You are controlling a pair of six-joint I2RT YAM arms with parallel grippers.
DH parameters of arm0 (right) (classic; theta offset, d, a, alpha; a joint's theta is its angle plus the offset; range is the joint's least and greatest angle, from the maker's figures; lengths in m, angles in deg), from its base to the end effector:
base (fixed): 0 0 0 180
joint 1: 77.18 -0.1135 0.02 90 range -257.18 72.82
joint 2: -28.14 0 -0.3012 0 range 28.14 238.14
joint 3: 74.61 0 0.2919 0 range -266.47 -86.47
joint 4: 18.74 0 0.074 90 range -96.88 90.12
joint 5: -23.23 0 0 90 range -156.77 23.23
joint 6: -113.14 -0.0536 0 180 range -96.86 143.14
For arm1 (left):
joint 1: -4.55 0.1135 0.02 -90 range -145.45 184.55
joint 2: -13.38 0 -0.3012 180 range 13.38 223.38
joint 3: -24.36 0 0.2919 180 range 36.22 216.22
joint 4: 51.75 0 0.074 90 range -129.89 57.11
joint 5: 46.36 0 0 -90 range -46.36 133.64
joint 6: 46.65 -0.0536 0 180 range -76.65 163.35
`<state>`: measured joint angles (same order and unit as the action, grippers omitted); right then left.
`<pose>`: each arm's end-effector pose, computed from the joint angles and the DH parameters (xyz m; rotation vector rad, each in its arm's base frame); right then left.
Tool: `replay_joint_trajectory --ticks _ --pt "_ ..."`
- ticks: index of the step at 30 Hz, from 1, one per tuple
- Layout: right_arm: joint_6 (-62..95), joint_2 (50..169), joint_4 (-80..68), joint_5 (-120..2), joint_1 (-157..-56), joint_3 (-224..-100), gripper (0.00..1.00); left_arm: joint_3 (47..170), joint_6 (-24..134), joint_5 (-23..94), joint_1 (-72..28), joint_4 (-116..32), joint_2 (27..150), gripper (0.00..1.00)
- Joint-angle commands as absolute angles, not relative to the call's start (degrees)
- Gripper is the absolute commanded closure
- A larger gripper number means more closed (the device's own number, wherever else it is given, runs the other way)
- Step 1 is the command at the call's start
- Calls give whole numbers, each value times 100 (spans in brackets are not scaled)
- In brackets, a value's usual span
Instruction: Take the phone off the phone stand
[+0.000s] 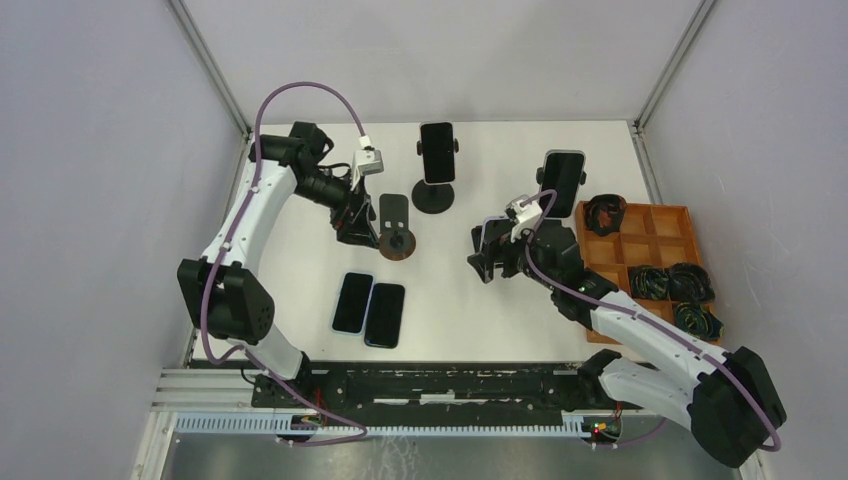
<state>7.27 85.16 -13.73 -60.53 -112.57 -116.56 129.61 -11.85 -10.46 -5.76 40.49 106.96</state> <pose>0.2065 0.1538 0.2466 -0.4104 1.9405 0.6968 0.3287 -0.1039 0.3692 1.3999 1.9869 -1.0696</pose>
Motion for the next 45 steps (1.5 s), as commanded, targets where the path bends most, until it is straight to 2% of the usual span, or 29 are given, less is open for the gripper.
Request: replay_joint_trajectory --ticks 1,15,22,29,35,39,45 --pt "1105 8733 -1878 -6358 -10969 -11577 2 12817 -814 -1209 -581 4016 10416 0" --pt "1069 9097 -2389 -5235 -9565 -11298 2 12480 -1078 -1133 -582 4124 10021 0" --pt "1484 9802 -3480 -4396 -9404 -10982 2 12632 -1324 -1163 -582 4356 10004 0" --pt "1206 10883 -4623 -3430 -9157 -11187 2 12621 -1355 -1104 -582 4400 9991 0" --pt "248 11249 -6291 -3061 -9207 -10719 13 12598 -1351 -1023 -582 4397 9943 0" --pt "139 11259 -6618 -3291 -9406 -10544 21 12587 -1364 -1015 -582 4396 9964 0" --pt "-127 11361 -6857 -3675 -9576 -10414 46 12596 -1378 -1032 -582 4400 10013 0"
